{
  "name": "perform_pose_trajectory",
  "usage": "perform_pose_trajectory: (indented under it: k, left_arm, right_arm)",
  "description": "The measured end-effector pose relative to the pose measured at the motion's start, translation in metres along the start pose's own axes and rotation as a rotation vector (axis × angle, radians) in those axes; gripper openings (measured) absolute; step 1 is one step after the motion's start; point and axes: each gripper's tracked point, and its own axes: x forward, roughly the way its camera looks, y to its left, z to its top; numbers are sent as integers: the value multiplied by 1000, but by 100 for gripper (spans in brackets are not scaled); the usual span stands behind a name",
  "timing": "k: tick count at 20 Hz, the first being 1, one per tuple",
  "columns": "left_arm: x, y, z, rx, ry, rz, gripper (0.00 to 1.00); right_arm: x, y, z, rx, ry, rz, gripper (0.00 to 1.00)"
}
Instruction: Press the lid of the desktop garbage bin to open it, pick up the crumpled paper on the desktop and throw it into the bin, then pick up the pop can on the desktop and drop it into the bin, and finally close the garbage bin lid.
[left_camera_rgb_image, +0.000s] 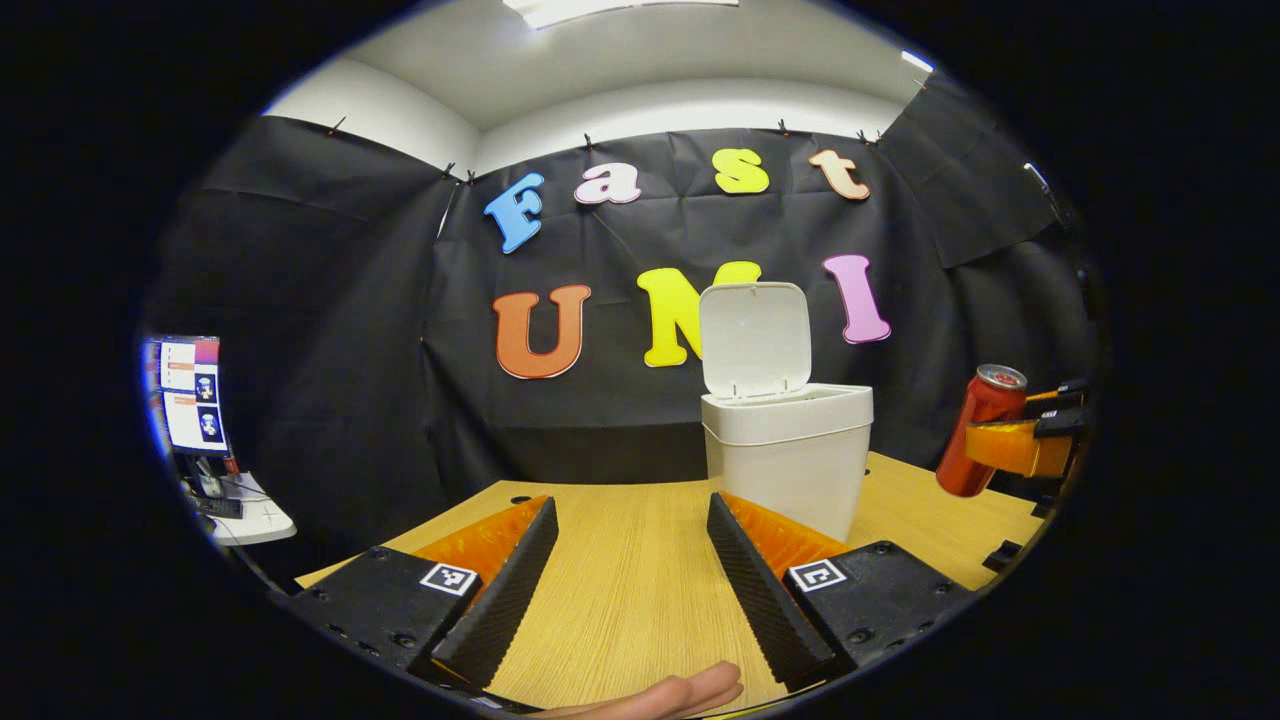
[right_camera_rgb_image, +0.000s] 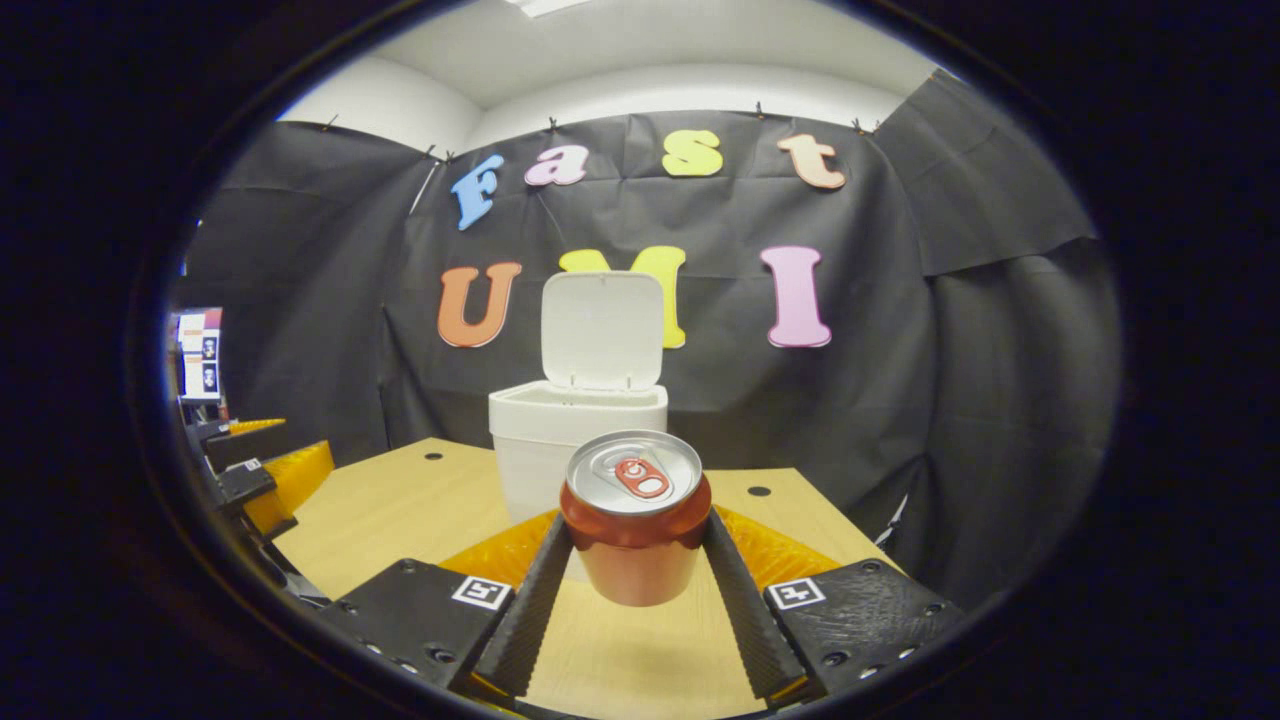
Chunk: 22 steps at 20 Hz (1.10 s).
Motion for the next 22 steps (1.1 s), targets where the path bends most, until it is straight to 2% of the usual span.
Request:
perform_pose_trajectory:
  k: [3,9,13,18,20,22]
  left_arm:
    - [-6,5,8,-9,-21,-12,97]
    - [-7,23,2,7,3,22,97]
    - [-6,32,2,-17,13,12,97]
    - [-4,45,-3,-22,30,35,97]
    - [-2,48,-6,-28,43,39,97]
    - [1,50,-7,-24,42,42,97]
  right_arm:
    - [2,12,29,-8,-27,24,78]
    - [15,50,83,-84,-51,90,78]
    - [35,93,99,-93,5,165,76]
    - [87,115,109,-70,118,162,80]
    - [114,120,105,-68,156,175,78]
    - [141,116,109,-53,155,166,78]
